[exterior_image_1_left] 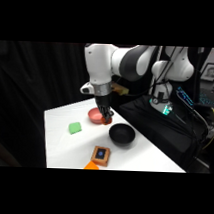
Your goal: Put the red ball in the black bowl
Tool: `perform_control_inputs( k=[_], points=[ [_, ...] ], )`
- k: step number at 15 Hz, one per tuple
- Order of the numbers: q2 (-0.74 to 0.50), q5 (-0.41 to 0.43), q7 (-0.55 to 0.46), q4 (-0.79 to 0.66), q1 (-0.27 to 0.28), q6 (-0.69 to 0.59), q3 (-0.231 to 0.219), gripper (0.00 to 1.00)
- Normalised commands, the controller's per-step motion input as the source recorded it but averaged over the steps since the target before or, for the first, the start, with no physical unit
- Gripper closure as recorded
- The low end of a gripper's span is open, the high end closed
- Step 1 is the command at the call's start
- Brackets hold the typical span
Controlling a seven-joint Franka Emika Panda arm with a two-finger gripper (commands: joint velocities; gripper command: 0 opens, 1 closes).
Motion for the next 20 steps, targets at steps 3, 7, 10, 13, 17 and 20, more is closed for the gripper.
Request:
perform_control_inputs(
  k=[3, 7, 10, 13, 17, 20],
  points=[
    [-0.36, 0.033, 0.08, -0.5, 0.04, 0.29, 0.052, 0.95],
    [-0.24, 0.011, 0.09, -0.38, 0.05, 0.31, 0.052, 0.95],
    [-0.09, -0.088, 0.13, -0.25, 0.046, 0.32, 0.028, 0.96],
    [0.01, -0.101, 0.11, -0.17, 0.031, 0.31, 0.016, 0.96],
    [0.1, -0.074, 0.05, -0.1, 0.023, 0.36, 0.011, 0.96],
    [0.12, -0.05, 0.02, -0.05, 0.027, 0.3, 0.005, 0.96]
  ],
)
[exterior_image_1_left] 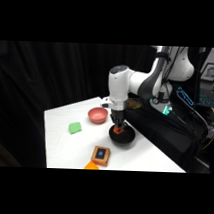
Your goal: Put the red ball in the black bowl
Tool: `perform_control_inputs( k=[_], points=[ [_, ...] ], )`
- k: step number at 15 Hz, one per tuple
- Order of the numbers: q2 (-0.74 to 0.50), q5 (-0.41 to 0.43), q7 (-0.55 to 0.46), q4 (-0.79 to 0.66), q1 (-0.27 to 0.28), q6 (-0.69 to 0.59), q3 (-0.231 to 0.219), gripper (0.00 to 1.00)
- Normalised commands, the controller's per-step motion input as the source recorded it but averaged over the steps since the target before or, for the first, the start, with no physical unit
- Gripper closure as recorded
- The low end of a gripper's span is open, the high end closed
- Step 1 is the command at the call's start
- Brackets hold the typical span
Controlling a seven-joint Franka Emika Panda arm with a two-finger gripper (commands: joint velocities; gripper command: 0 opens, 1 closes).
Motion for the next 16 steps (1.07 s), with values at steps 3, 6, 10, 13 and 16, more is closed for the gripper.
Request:
perform_control_inputs(
  k=[3, 6, 10, 13, 16],
  points=[
    [0.09, -0.027, -0.01, -0.03, 0.033, 0.21, 0.012, 0.96],
    [0.04, -0.003, -0.05, -0.02, 0.024, 0.13, 0.019, 0.66],
    [-0.06, 0.029, -0.09, -0.05, 0.009, 0.07, 0.034, 0.47],
    [-0.15, 0.055, -0.12, -0.06, -0.006, -0.07, 0.041, 0.23],
    [-0.23, 0.031, -0.1, -0.05, -0.018, -0.2, 0.009, 0.01]
  ],
)
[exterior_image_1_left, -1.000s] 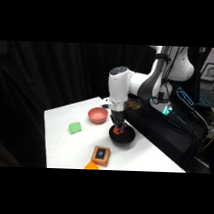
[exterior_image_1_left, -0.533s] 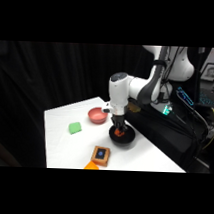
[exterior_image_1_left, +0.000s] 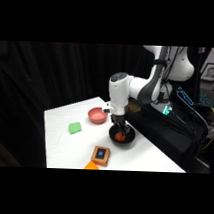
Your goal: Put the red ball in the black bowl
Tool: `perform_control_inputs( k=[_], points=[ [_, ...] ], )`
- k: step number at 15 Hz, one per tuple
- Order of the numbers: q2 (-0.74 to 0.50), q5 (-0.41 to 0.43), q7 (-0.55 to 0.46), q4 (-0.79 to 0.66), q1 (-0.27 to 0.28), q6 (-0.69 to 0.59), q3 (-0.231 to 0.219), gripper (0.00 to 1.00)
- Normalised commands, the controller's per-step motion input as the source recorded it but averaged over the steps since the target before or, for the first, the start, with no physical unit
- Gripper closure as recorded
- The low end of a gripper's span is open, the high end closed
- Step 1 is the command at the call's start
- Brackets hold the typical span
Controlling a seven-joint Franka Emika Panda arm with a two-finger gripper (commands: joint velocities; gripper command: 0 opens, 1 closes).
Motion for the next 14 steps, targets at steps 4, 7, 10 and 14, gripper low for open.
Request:
perform_control_inputs(
  k=[4, 7, 10, 14],
  points=[
    [-0.37, 0.028, -0.11, -0.08, -0.039, -0.28, -0.008, 0.0],
    [-0.38, 0.029, -0.12, -0.05, -0.054, -0.29, -0.02, 0.0],
    [-0.34, 0.026, -0.12, 0.03, -0.071, -0.33, -0.036, 0.0],
    [-0.27, -0.002, -0.1, 0.16, -0.082, -0.34, -0.052, 0.0]
  ],
)
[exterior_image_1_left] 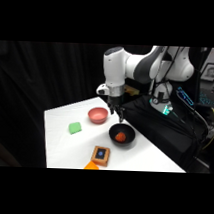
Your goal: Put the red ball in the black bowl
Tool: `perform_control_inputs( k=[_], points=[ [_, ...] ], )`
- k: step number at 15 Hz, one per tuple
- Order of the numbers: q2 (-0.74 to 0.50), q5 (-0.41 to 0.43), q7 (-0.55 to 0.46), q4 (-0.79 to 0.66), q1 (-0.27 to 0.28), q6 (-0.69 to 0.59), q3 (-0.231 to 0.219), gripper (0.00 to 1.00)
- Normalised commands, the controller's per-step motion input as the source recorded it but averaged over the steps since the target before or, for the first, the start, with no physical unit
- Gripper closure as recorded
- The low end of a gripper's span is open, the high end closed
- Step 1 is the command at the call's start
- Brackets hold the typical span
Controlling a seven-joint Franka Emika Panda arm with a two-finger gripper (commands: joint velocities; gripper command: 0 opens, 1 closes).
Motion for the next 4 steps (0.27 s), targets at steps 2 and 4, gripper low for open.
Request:
perform_control_inputs(
  k=[2, 4],
  points=[
    [-0.18, -0.004, -0.1, 0.25, -0.073, -0.31, -0.043, 0.0],
    [-0.11, 0.004, -0.09, 0.26, -0.057, -0.28, -0.028, 0.0]
  ],
)
